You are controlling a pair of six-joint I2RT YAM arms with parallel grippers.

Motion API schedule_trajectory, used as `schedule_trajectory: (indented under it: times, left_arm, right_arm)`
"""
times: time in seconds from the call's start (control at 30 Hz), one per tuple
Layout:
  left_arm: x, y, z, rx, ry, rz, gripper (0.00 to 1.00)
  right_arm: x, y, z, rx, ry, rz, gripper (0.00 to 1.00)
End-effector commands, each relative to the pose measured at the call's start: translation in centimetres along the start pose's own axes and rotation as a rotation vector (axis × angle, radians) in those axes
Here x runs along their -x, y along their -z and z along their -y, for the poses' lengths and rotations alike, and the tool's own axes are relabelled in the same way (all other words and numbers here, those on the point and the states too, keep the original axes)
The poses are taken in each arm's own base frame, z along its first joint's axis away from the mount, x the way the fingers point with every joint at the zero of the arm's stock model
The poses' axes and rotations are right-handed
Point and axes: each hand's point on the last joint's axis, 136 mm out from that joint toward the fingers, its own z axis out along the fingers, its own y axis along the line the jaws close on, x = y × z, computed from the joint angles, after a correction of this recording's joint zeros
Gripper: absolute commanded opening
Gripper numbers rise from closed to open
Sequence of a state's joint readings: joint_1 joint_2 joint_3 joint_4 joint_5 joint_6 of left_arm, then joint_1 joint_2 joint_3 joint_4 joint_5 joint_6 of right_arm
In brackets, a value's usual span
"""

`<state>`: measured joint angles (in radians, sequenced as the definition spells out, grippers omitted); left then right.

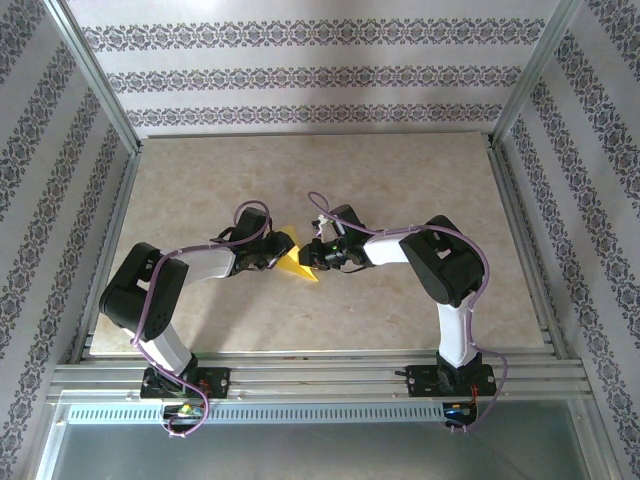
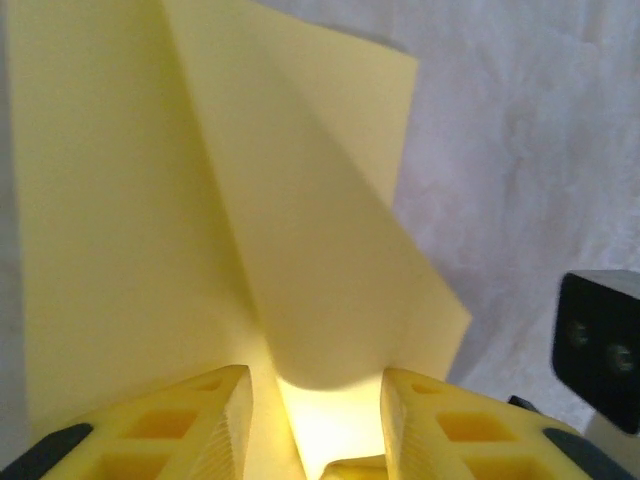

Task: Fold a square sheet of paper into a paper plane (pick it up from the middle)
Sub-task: Fourth fold the wing at the center of the table.

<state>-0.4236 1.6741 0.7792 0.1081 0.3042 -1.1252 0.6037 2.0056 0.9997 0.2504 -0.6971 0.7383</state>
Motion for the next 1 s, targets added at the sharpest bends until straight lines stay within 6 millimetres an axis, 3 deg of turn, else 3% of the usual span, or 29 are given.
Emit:
schedule_trajectory:
  times: [0.0,0.57,0.67,0.83,0.97]
  left_arm:
    - [0.3,0.0,-1.5,0.081,-0.002,0.003,0.36]
    - [-0.2,-0.6,-2.7,0.133,0.011,-0.022,0.41]
    - [-0.1,-0.4,-2.1,0.094,0.004,-0.016,0.41]
    - [0.2,0.9,0.6,-0.046,-0.041,0.017,0.44]
    - [0.2,1.5,1.3,-0.078,-0.062,0.025,0.45]
  right_arm:
    - [-2.2,-0.9,2.6,-0.059,-0.092,-0.076,0.19]
    - [-2.1,-0.9,2.6,-0.054,-0.093,-0.077,0.2]
    - [-2.2,-1.0,2.8,-0.057,-0.098,-0.08,0.19]
    - [-2.3,-1.0,3.2,-0.061,-0.102,-0.086,0.16]
    - [-2.4,-1.2,3.3,-0.062,-0.099,-0.096,0.15]
